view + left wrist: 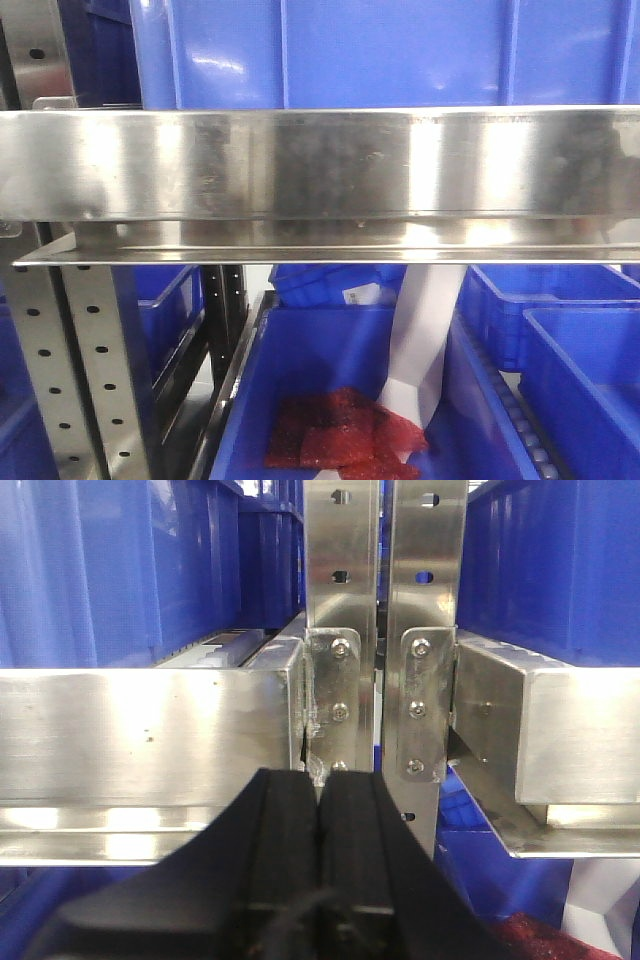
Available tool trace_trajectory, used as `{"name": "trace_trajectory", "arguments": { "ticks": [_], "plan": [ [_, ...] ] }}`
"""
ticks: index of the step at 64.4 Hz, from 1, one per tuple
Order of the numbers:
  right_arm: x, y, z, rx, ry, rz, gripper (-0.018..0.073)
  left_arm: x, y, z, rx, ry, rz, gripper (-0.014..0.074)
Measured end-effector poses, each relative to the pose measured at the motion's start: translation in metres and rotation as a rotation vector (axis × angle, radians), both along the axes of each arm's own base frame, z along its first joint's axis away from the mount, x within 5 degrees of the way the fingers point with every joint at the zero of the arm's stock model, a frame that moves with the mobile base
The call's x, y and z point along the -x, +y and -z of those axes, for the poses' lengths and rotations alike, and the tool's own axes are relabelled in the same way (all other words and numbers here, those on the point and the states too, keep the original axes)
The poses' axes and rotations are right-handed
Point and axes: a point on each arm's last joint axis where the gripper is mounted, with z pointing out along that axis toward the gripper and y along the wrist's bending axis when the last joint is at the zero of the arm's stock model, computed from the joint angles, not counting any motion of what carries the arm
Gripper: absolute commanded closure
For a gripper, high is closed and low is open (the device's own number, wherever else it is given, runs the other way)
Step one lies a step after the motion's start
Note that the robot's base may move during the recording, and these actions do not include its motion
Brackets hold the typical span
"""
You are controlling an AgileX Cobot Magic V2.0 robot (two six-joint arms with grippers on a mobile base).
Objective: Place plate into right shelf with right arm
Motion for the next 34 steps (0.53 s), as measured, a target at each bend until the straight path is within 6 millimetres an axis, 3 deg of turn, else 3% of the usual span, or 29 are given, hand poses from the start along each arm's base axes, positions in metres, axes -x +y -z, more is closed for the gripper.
{"name": "trace_trajectory", "arguments": {
  "ticks": [34],
  "plan": [
    [0.0000,0.0000,-0.0001,-0.002,-0.001,0.000,0.0505,0.0000,0.0000,0.0000,0.000,0.000,0.000,0.0643]
  ]
}}
